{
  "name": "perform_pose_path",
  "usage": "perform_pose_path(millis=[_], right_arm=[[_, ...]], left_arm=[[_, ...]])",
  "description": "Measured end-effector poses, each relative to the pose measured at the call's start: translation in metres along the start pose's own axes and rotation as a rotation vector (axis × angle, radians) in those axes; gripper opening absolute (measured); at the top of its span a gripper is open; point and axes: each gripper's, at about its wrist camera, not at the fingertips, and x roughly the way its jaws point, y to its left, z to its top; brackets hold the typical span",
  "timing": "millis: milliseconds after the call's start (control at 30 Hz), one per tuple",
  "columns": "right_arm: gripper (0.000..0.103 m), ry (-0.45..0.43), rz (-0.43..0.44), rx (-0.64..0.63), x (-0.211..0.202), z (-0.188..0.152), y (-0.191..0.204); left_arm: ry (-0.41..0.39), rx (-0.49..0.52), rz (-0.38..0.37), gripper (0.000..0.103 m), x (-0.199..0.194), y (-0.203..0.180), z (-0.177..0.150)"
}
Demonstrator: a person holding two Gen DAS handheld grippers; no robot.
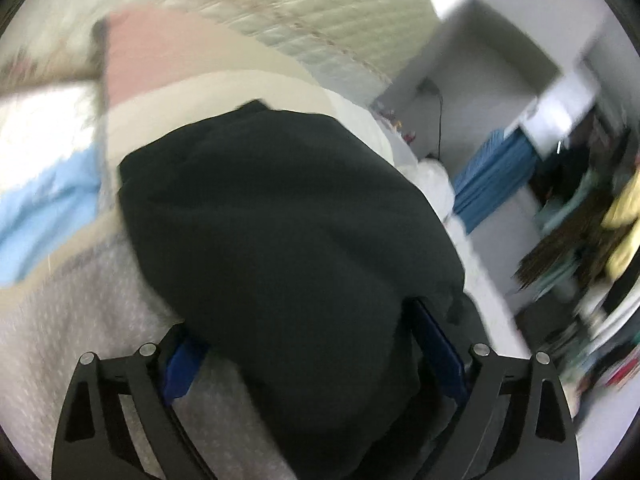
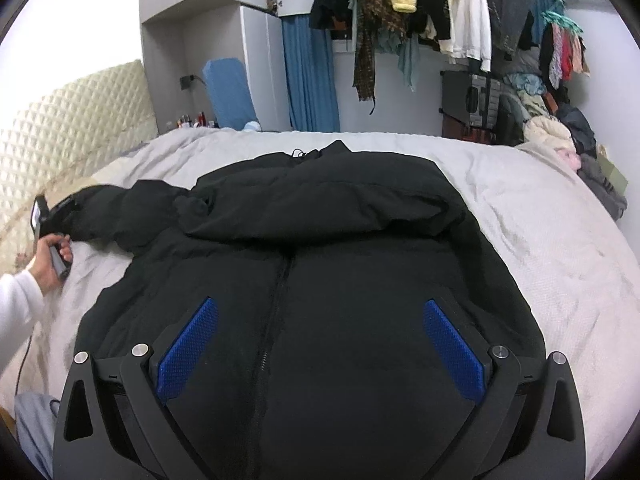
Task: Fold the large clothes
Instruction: 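Lift the sleeve with the left tool and fold it across the jacket body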
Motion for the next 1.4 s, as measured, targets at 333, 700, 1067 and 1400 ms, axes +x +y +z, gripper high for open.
perform_pose_path(millis=[333, 700, 1067, 1400], right_arm=[[0.103, -0.019, 0.005, -0.018, -0.009, -0.001, 0.0], [0.103, -0.094, 0.025, -0.014, -0.043, -0.003, -0.013], [0.103, -0.15, 0.062, 0.025, -0.071, -0.012, -0.039], [0.103, -0.23, 0.077, 0.023, -0.101, -0.015, -0.056]], left_arm=[[-0.049, -0.051, -0.014, 0.018, -0.023, -0.026, -0.002], [-0.171, 0.015, 0.058, 0.007, -0.125, -0.05, -0.01], [-0.248, 0.165, -0.019, 0.007, -0.225, -0.157, -0.018], [-0.257, 0.363, -0.161, 0.007, -0.285, -0.309, -0.069]])
